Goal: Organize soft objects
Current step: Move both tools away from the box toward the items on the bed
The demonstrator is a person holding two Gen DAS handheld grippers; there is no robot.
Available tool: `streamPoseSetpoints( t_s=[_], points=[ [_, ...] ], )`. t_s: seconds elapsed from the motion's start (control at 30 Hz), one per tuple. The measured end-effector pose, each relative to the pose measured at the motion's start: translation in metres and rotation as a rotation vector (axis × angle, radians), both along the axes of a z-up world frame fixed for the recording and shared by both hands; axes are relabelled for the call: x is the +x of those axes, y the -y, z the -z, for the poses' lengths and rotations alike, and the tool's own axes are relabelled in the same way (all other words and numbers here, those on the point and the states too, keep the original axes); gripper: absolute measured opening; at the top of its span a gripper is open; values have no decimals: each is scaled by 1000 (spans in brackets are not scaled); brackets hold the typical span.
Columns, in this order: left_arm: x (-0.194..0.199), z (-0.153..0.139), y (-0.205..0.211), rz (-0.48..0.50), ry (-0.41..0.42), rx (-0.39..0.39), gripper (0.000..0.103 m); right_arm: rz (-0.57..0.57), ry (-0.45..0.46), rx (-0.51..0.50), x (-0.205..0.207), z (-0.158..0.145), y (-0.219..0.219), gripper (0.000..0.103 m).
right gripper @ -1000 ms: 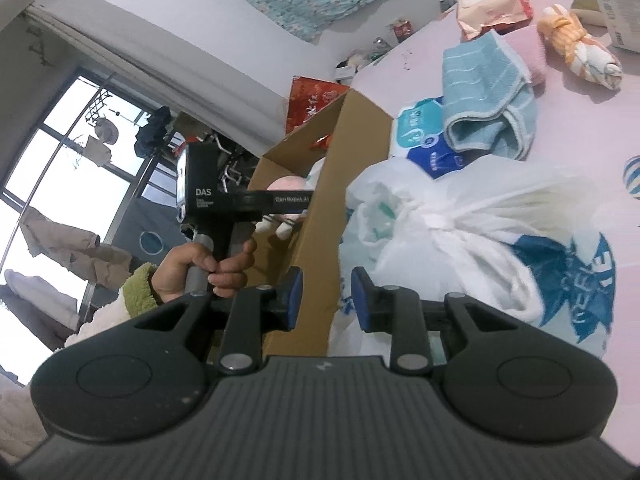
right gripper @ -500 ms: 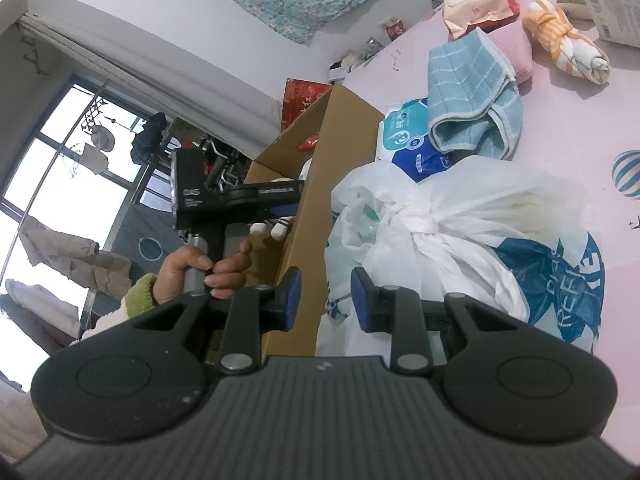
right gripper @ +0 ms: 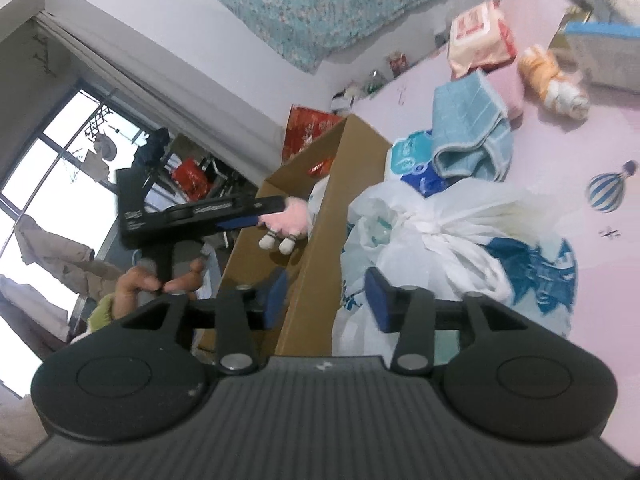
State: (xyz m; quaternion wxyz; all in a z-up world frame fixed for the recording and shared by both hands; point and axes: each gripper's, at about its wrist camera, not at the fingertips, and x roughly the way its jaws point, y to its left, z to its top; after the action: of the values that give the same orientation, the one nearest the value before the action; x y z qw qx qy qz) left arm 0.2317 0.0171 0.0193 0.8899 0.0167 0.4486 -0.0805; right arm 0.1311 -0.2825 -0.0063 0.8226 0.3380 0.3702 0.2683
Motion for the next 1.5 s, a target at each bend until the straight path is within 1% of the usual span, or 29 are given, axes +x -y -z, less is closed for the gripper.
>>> streamPoseSetpoints(
  t_s=[0.1,0.2,0.3,0.37,0.47,0.53,0.6,0.67,0.77,0.83,0.93,1.0,1.07,1.1,1.17,1.27,1.37,1.5],
  points=[
    [-23,-18,11,41,47,14,92,37,11,-22,-18,0,9,52],
    [-41,-27,33,114,73,31,93,77,-2,-53,-35,8,18,54],
    [-55,-28,62,200,84,58,93,130,-24,-83,-47,19,32,54],
    [-61,-26,81,249,87,86,93,165,-38,-82,-53,25,45,54],
    [-65,-21,101,276,68,137,93,214,-41,-81,-58,31,64,54],
    [-68,-19,100,268,47,161,92,242,-42,-83,-61,33,74,54],
    [-80,-17,88,250,36,153,92,253,-38,-72,-65,35,81,54],
    [-95,-10,70,214,16,164,92,248,-39,-53,-68,40,85,54],
    [-119,11,54,190,-53,177,92,237,-64,-27,-68,52,86,54],
    [-132,26,49,189,-100,169,90,227,-80,-8,-64,60,83,54],
    [-149,44,43,177,-126,137,86,202,-80,14,-60,64,72,54],
    [-156,55,43,175,-124,147,73,180,-72,29,-59,63,62,54],
    [-160,64,43,164,-126,160,71,160,-64,31,-60,60,54,54],
    [-162,69,42,157,-125,164,72,151,-61,28,-60,58,50,54],
    [-171,72,44,160,-81,192,72,137,-62,17,-61,56,45,54],
    [-180,76,45,159,-52,226,74,128,-73,-6,-62,55,43,54],
    [-189,74,40,158,-45,223,74,130,-90,-29,-63,54,42,54],
    [-205,74,36,173,-24,239,74,127,-87,-33,-66,49,40,54]
  ],
)
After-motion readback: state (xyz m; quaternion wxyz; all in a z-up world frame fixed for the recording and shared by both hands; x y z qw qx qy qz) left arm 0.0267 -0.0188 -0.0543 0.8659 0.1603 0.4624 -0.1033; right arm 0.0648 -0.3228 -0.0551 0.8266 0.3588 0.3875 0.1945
